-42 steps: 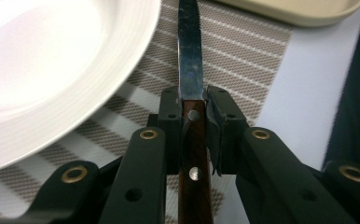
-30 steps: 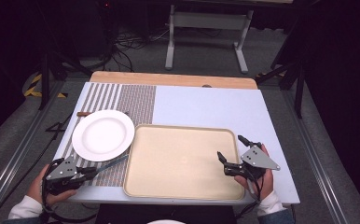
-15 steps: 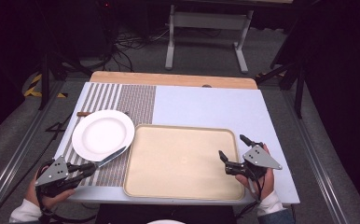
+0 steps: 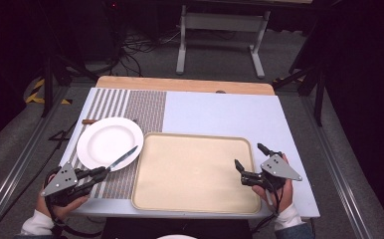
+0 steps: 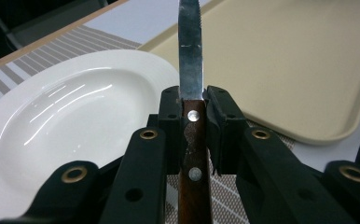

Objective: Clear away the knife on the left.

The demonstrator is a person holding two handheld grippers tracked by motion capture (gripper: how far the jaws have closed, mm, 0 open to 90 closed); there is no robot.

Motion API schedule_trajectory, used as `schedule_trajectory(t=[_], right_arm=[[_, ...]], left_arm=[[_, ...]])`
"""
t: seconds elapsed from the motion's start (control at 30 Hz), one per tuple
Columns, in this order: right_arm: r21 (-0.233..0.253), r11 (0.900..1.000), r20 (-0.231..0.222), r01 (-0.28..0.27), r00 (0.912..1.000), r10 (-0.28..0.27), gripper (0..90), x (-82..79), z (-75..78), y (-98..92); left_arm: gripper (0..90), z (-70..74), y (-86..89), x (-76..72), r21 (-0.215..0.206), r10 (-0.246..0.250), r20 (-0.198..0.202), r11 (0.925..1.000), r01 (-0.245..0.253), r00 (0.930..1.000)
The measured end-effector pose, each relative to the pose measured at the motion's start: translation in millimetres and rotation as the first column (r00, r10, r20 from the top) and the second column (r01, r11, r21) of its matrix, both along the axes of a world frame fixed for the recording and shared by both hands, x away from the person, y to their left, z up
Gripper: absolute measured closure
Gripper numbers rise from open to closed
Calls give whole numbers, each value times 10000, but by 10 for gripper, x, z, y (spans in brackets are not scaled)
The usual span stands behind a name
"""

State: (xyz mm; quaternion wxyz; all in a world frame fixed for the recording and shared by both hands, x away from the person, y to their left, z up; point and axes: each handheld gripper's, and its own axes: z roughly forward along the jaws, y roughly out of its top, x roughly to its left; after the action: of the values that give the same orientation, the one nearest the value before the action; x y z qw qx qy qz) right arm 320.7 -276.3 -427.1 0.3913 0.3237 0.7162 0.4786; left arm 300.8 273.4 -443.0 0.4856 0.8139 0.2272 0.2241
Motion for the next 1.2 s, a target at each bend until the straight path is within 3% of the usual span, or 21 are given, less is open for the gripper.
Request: schedule_trajectory(t=[0.13,0.47,0.83,1.2], right_arm=[[-2,10000,-106,29,9999,-29,103,9,-8,1],[0,9999,-59,147,9999,-147,105,9,-10,0],[194,9988,146,445,9989,-448,119,1,11,-46],[186,9991,121,389,9992,-392,119,2,13,-33]], left_arm=[[773,5,-61,52,-192,49,13,9998,-49,10000],[773,67,-336,152,49,-169,165,9998,169,9997],[773,160,-797,311,250,-593,377,9980,584,9975],[773,145,-1248,439,406,-817,-56,9958,819,9966]])
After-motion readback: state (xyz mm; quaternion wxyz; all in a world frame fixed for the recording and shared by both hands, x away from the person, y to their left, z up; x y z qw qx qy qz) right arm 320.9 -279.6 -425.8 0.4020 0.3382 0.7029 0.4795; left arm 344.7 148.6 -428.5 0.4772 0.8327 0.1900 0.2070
